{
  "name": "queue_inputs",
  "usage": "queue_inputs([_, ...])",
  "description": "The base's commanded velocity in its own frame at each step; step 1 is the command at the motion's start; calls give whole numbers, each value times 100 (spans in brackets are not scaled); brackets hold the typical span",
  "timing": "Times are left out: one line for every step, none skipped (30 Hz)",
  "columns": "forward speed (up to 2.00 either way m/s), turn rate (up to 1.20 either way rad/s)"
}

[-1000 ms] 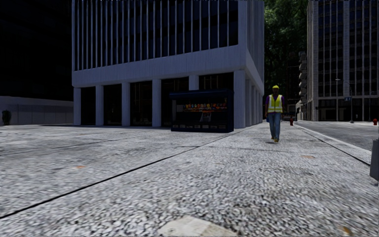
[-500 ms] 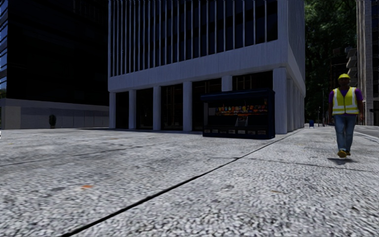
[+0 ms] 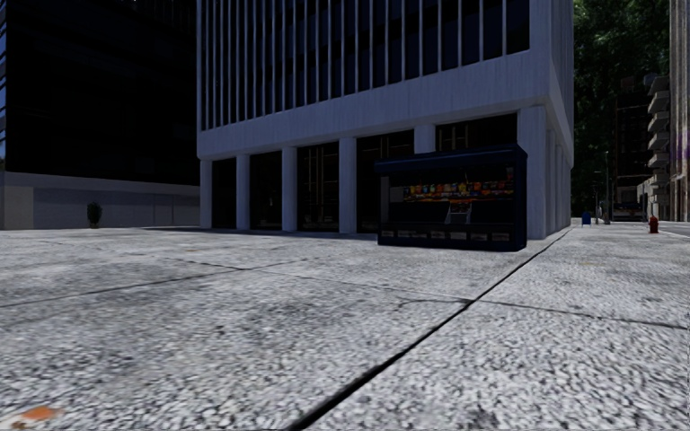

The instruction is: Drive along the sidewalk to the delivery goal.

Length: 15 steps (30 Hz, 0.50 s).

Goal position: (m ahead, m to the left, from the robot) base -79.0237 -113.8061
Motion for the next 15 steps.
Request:
queue_inputs([200, -43])
queue_inputs([200, -43])
queue_inputs([200, -43])
queue_inputs([200, -43])
queue_inputs([200, -43])
queue_inputs([200, -43])
queue_inputs([200, -43])
queue_inputs([200, -43])
queue_inputs([200, -43])
queue_inputs([200, -43])
queue_inputs([200, -43])
queue_inputs([200, -43])
queue_inputs([200, -43])
queue_inputs([200, -43])
queue_inputs([200, -44])
